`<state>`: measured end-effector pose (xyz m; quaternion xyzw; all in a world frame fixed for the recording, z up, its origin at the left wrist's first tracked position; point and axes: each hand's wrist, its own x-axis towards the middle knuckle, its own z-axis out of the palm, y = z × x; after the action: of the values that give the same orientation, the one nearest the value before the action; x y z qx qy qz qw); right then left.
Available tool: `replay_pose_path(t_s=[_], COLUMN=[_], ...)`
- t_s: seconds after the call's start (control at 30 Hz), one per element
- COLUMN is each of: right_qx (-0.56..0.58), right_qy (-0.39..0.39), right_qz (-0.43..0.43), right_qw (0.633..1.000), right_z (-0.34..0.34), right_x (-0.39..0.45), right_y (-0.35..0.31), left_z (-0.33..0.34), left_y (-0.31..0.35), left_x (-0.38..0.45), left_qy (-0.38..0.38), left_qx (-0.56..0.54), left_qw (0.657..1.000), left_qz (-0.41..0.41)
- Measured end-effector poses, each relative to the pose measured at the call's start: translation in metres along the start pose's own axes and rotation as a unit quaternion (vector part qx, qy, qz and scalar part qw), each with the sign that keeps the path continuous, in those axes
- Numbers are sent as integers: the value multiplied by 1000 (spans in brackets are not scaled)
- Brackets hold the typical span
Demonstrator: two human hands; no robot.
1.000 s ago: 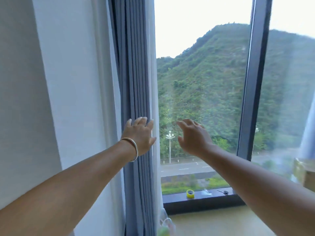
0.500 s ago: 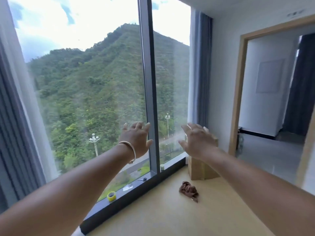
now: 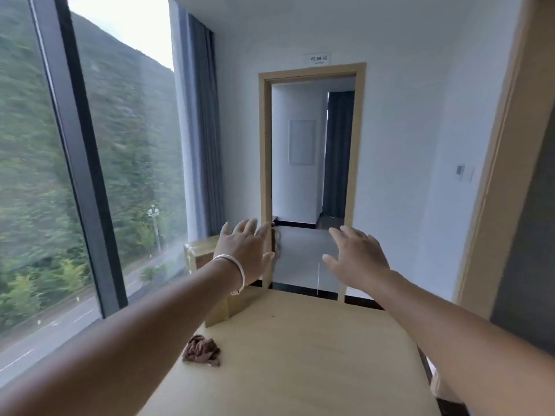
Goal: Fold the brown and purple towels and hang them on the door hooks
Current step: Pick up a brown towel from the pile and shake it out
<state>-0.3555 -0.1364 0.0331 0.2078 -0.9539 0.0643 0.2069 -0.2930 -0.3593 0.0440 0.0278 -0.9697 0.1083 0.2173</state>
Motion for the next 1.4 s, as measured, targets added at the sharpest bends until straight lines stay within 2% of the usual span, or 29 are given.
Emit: replay_pose_path(t_s=[0.17,0.37,0.63,0.83,1.07,1.4], right_qx=[-23,-48,-66,-66,-65,-59], right_qy=[-21,-39,-31,-56,-58,-42], right_qz=[69,122,151,174,187,147], right_qw=[997,991,986,981,979,986], right_z=[20,41,70,99,130,168], right_x=[30,94,185,226,290,433], right_y=[58,114,166,210,293,424], left_z=[34,78,119,156,198,233], left_y=[41,65,86,119,170,239], left_x=[71,176,294,358,445,614], left_qy=[17,27,39,21,11,25], left_qx=[-22,-47,-68,-74,-76,-64], left_qw=[997,993,988,984,983,990], left_qz=[66,108,134,160,169,126])
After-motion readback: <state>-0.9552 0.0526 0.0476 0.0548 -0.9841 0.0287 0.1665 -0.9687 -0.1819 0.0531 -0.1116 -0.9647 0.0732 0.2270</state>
